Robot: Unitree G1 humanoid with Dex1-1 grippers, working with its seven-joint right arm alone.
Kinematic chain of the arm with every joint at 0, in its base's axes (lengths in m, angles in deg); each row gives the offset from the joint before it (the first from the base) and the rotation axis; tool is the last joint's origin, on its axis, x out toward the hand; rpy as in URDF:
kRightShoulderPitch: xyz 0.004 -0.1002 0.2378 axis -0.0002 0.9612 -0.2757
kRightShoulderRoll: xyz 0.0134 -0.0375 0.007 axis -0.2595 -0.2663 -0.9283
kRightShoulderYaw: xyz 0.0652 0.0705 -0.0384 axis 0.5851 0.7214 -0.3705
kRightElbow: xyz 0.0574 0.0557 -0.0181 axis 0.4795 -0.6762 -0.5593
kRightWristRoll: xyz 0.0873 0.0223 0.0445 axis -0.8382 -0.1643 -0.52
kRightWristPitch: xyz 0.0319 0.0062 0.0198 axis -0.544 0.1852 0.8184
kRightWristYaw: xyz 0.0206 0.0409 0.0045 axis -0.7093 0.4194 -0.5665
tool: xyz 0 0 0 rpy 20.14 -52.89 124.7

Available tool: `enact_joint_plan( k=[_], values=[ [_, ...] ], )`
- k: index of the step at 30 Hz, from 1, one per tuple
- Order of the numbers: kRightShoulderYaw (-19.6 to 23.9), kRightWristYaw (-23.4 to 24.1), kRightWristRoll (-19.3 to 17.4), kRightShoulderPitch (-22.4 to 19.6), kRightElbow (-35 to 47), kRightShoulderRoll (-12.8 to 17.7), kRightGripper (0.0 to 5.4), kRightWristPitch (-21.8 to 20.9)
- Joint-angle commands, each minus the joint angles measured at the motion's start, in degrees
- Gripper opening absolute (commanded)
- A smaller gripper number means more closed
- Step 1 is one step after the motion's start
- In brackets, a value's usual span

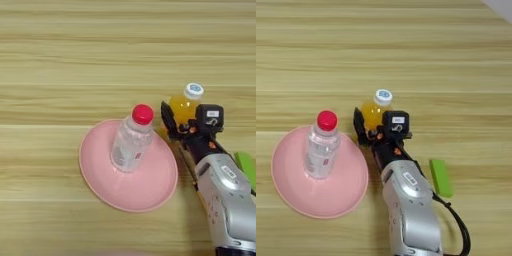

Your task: Move the objects on the table

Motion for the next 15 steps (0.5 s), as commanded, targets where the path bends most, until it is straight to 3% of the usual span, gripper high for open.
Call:
enact_joint_plan(
  k=[1, 15],
  values=[
    [0.34, 0.77, 0.51, -1.93, 2.38, 0.99, 3.53, -2.92],
    [4.59, 2.70, 1.30, -3.41, 1.42, 3.28, 3.52, -4.45]
  ],
)
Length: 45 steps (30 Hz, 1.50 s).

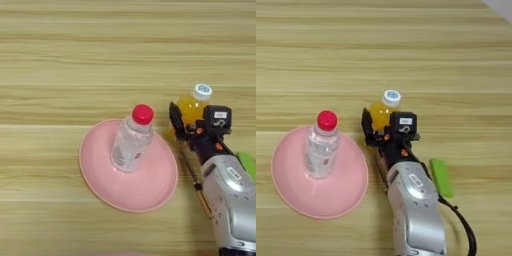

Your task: Move the objects on the table

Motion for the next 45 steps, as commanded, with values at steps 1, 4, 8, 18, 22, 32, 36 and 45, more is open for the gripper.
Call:
enact_joint_plan(
  k=[1, 4, 8, 18, 22, 32, 36, 45],
  values=[
    [2.36, 1.17, 0.62, -3.64, 1.98, 2.78, 3.52, -3.57],
    [3.30, 1.60, 0.77, -3.92, 1.29, 3.26, 3.52, -3.72],
    [4.29, 2.51, 1.56, -4.06, 0.32, 3.79, 3.52, -4.14],
    [4.12, 2.29, 1.25, -3.91, -0.46, 3.58, 3.52, -4.20],
    [3.90, 2.22, 1.23, -3.80, -0.40, 3.55, 4.21, -4.18],
    [3.86, 2.38, 0.95, -3.63, 0.09, 3.40, 5.15, -4.10],
    [3.92, 2.37, 0.87, -3.58, 0.15, 3.42, 5.39, -4.10],
    [4.28, 2.60, 0.75, -3.47, 0.73, 3.47, 5.39, -4.02]
  ],
)
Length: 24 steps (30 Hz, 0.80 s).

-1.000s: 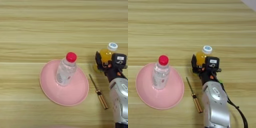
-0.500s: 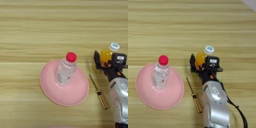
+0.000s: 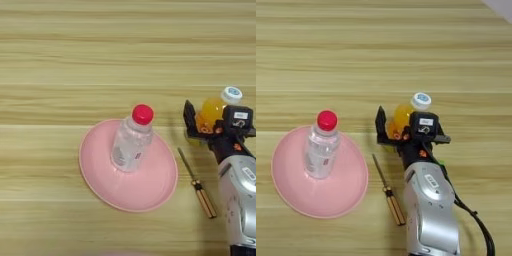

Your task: Move the objects on the table

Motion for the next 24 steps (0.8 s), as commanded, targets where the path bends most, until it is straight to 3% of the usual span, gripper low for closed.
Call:
enact_joint_plan(
  k=[1, 15, 24],
  values=[
    [0.74, 0.48, -0.47, -2.57, 3.50, 1.54, 5.39, -1.64],
    [0.55, 1.27, -0.76, 0.73, 9.60, 0.73, 5.39, 2.00],
    [-1.25, 1.21, -1.05, 8.98, 18.44, -1.45, 5.39, 4.98]
  ],
)
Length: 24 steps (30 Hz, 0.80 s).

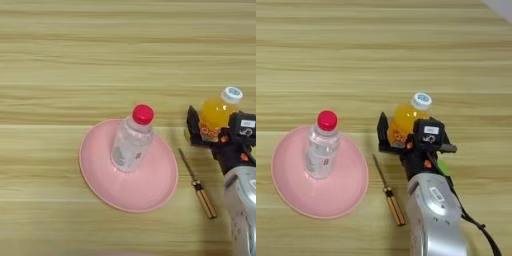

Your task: Move the objects on the table

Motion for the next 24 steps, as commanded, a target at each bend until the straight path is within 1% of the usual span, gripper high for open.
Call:
enact_joint_plan(
  k=[1, 9, 13, 17, 24],
  values=[
    [-0.82, 0.02, -0.39, 1.84, 6.40, 0.10, 5.39, 0.15],
    [-2.63, -0.69, -0.73, 10.98, 14.75, -1.63, 5.39, 1.23],
    [-2.97, -1.17, -0.46, 15.23, 19.14, -1.57, 5.39, 2.02],
    [-3.15, -1.53, -0.15, 18.20, 21.44, -1.37, 5.39, 2.52],
    [-2.73, -2.55, 0.22, 21.30, 24.44, -0.46, 5.39, 3.19]
  ],
)
